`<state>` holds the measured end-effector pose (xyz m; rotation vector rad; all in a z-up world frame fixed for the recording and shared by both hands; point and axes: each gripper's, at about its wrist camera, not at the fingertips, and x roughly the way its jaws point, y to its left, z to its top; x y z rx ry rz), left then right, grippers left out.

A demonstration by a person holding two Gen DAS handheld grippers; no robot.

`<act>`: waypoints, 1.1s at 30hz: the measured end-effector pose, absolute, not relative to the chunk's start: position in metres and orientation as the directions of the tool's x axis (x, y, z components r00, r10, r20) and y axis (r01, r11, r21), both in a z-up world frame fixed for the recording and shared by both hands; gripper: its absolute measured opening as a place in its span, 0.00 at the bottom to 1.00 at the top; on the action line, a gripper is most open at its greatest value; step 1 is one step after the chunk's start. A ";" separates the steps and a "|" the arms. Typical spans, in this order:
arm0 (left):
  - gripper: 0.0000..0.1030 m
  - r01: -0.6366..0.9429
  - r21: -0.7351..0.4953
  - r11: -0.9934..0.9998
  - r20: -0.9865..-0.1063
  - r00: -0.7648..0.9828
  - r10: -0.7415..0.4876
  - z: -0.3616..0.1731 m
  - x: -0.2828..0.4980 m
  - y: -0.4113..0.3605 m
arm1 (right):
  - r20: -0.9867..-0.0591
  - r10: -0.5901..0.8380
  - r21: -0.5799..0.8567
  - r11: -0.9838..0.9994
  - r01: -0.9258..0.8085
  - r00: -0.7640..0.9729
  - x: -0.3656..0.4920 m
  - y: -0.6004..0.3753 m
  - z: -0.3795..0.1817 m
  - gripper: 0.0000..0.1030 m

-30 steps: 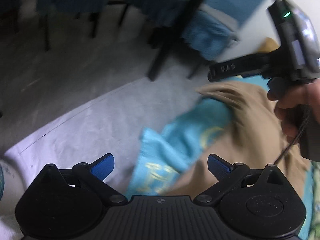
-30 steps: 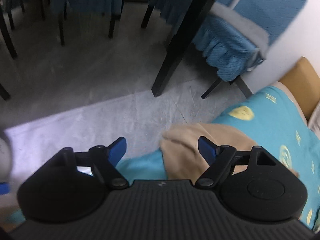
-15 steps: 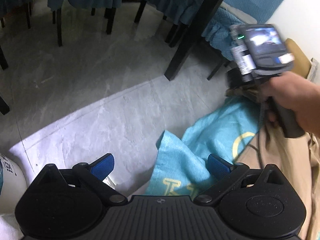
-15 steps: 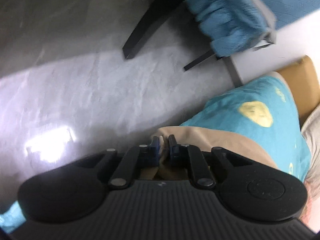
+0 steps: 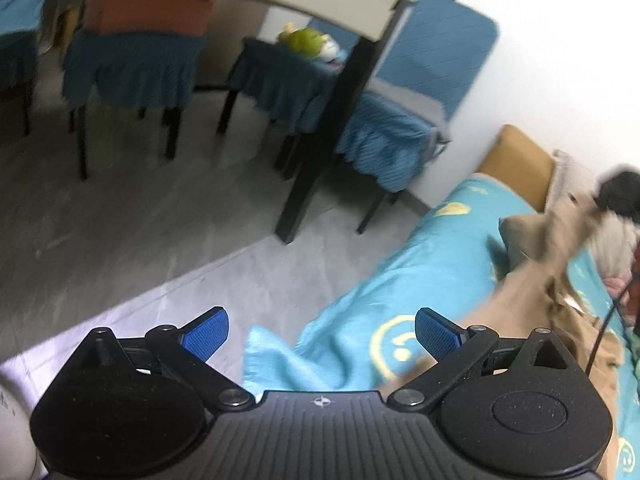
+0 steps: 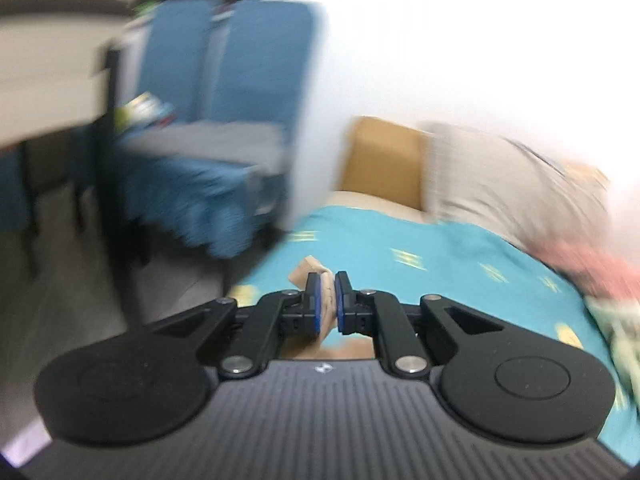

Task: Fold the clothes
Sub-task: 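Grasp the hem with the right gripper and fold it toward the collar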

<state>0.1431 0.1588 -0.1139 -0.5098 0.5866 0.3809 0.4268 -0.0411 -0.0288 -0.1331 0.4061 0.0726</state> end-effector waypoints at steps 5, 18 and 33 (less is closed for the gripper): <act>0.98 -0.418 -0.323 0.849 -0.580 0.796 0.171 -0.111 0.146 0.137 | -0.452 -0.017 0.140 0.986 0.090 0.892 0.409 -0.154 -0.068 0.12; 0.98 -0.350 -0.268 0.898 -0.579 0.803 0.141 -0.118 0.155 0.121 | -0.484 0.054 0.367 0.919 0.146 0.873 0.307 -0.173 -0.108 0.95; 0.98 -0.322 -0.231 0.918 -0.572 0.808 0.139 -0.117 0.155 0.116 | -0.556 0.062 0.264 0.959 0.105 0.829 0.313 -0.132 -0.126 0.10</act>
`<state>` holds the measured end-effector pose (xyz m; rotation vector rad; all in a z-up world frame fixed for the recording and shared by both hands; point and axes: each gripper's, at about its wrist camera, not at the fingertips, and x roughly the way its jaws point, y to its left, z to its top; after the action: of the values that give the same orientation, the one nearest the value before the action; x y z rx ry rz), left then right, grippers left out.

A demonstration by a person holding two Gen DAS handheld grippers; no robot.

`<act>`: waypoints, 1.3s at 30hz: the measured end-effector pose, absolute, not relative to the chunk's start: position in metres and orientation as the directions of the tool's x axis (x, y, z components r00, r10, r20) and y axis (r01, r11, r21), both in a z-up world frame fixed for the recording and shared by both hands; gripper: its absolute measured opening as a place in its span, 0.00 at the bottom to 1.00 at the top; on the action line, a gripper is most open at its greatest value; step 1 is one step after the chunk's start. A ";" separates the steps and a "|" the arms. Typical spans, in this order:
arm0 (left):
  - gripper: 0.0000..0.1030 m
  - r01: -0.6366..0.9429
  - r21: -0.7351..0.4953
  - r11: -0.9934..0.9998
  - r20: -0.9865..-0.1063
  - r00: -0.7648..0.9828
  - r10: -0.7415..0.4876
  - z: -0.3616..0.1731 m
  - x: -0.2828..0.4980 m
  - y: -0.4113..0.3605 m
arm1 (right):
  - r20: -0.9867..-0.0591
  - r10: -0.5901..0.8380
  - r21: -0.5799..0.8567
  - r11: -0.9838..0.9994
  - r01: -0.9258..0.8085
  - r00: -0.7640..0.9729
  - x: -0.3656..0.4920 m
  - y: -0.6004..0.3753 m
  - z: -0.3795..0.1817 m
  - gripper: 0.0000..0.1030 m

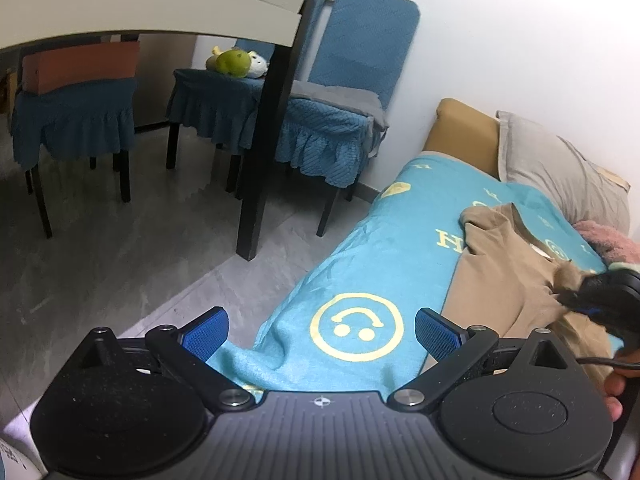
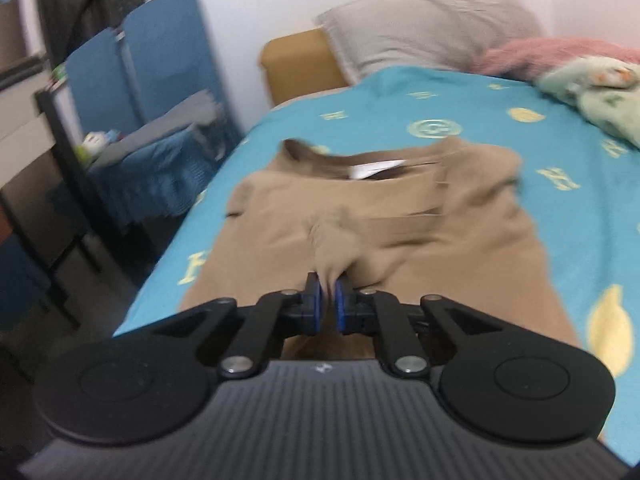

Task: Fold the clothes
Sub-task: 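Grasp the hem with the right gripper and fold it toward the collar, then open the right gripper and withdraw both grippers from the folded T-shirt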

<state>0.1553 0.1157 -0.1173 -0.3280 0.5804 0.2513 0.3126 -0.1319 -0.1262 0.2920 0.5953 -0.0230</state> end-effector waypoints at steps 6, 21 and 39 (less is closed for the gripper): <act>0.98 -0.302 -0.196 0.933 -0.566 0.812 0.144 -0.118 0.158 0.109 | -0.561 0.099 0.373 0.916 0.145 0.822 0.296 -0.163 -0.136 0.13; 0.98 -0.113 -0.054 0.992 -0.556 0.829 0.064 -0.093 0.126 0.081 | -0.495 0.120 0.264 0.964 0.017 0.861 0.132 -0.160 -0.020 0.86; 0.95 -0.036 -0.075 0.997 -0.855 0.517 -0.045 -0.062 0.089 0.131 | -0.273 0.053 0.226 0.974 0.010 0.961 -0.008 -0.199 0.009 0.86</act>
<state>0.0895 0.1311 -0.0624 -0.0867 1.0277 -0.0053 -0.0079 -0.1995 0.0087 0.2282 0.2817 0.0220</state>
